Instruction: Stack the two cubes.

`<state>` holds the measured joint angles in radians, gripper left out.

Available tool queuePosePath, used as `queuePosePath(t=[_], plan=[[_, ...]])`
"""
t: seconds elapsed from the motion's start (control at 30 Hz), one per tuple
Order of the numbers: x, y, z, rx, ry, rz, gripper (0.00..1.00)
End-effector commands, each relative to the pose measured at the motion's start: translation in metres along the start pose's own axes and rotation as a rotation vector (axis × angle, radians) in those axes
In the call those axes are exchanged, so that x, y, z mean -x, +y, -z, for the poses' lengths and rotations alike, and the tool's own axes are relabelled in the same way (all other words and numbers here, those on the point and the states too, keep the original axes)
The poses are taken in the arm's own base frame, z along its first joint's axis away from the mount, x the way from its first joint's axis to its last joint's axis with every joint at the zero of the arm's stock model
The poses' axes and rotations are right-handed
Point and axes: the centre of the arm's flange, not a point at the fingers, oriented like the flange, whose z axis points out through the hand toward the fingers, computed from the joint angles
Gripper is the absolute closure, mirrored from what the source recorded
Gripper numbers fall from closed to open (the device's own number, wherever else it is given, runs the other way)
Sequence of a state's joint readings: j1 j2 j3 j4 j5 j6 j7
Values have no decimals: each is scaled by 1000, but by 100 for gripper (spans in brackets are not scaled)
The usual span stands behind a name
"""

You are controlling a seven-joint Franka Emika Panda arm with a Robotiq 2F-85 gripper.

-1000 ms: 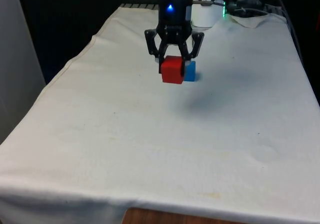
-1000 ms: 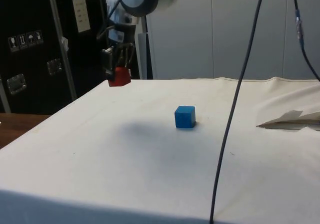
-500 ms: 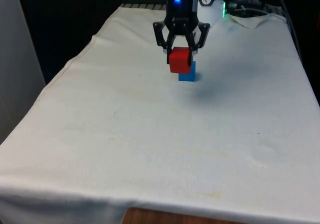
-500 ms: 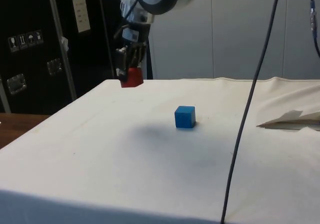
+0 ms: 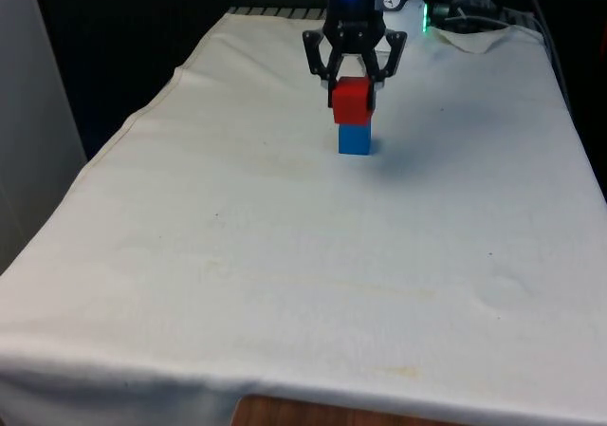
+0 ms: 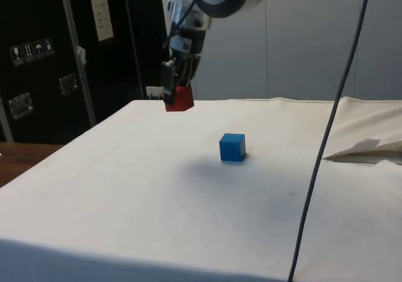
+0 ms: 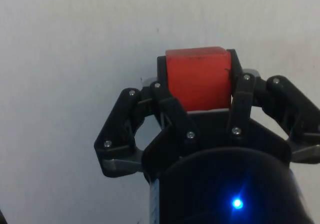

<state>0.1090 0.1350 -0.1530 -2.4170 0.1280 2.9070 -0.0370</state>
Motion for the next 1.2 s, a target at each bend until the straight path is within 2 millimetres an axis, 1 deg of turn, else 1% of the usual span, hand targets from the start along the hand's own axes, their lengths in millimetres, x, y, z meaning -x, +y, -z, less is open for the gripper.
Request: queuePosePath(t=[0.0, 0.13, 0.2, 0.23, 0.27, 0.3, 0.4, 0.5, 0.53, 0.63, 0.8, 0.83, 0.87, 0.9, 1.03, 1.1, 1.13, 1.17], plan=[[6, 0, 3, 0, 10, 0, 100], [17, -1, 6, -4, 14, 2, 100], [26, -2, 8, -6, 18, 5, 100], [28, -1, 9, -6, 19, 4, 100], [26, -1, 8, -7, 9, 2, 100], [31, -1, 9, -7, 20, 4, 100], [38, -2, 11, -8, 29, 5, 100], [49, -3, 11, -9, 37, 7, 100], [48, -1, 8, -7, 26, 6, 100], [61, -4, 10, -9, 47, 12, 100], [75, -4, 8, -7, 60, 14, 100], [73, -1, 4, -2, 50, 12, 100], [79, -3, 8, -5, 65, 16, 100], [79, -3, 8, -5, 65, 16, 100], [94, 0, 8, -2, 70, 23, 100], [98, 1, 9, 0, 73, 25, 100], [95, 3, 5, 3, 63, 22, 100], [104, 2, 9, 1, 72, 29, 100]])
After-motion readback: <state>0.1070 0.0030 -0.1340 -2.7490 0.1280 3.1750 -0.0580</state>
